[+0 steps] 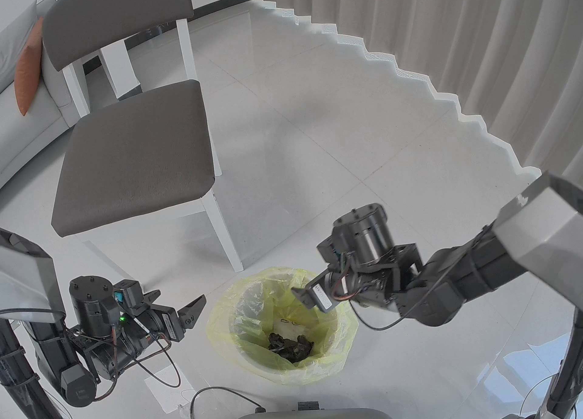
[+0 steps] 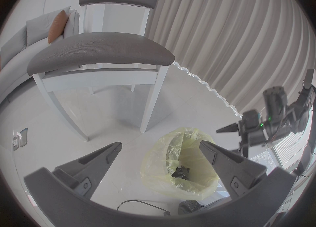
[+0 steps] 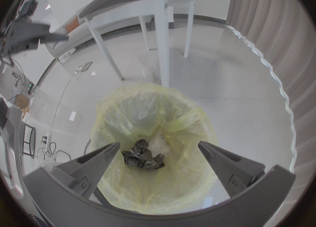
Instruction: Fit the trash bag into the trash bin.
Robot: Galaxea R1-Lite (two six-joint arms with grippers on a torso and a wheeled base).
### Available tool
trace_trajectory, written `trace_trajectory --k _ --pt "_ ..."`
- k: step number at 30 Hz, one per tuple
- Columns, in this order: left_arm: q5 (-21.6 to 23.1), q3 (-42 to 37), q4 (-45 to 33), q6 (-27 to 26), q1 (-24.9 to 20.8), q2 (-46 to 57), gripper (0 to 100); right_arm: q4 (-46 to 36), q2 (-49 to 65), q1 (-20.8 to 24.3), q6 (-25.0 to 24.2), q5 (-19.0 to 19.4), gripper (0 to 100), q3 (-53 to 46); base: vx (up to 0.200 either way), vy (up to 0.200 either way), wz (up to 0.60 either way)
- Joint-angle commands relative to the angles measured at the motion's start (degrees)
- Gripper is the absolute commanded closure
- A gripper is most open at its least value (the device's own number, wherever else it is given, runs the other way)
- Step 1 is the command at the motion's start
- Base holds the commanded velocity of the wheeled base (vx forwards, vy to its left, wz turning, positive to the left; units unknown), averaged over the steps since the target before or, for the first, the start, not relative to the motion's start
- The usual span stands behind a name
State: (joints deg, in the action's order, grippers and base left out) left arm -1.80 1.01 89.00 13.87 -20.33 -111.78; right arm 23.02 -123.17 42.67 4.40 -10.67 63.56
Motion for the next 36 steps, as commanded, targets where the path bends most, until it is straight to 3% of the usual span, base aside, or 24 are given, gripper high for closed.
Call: trace_trajectory --k 1,4,17,24,36 --pt "-0.04 2.06 1.00 -2.01 -0.50 -10.13 0 0.01 16.83 -3.91 -0.97 -2.34 0 -8.19 0.000 0.000 0.00" --pt "-0.22 6.28 1.00 -5.61 0.91 -19.18 0 -0.34 24.56 -5.58 -1.50 -2.43 0 -12.67 0.000 0.000 0.00" --pt "-3.29 15.51 0.91 -15.02 1.88 -31.57 0 -0.43 33.79 -8.83 -0.80 -2.43 0 -16.63 0.000 0.000 0.00" --pt "-3.29 21.31 -1.55 -19.15 3.72 -34.04 0 -0.43 34.93 -8.74 -0.09 -2.43 0 -16.45 0.000 0.000 0.00" --pt "-3.29 31.86 -11.40 -21.08 3.11 -34.04 0 -0.43 35.63 -8.30 0.08 -2.43 0 -16.36 0.000 0.000 0.00"
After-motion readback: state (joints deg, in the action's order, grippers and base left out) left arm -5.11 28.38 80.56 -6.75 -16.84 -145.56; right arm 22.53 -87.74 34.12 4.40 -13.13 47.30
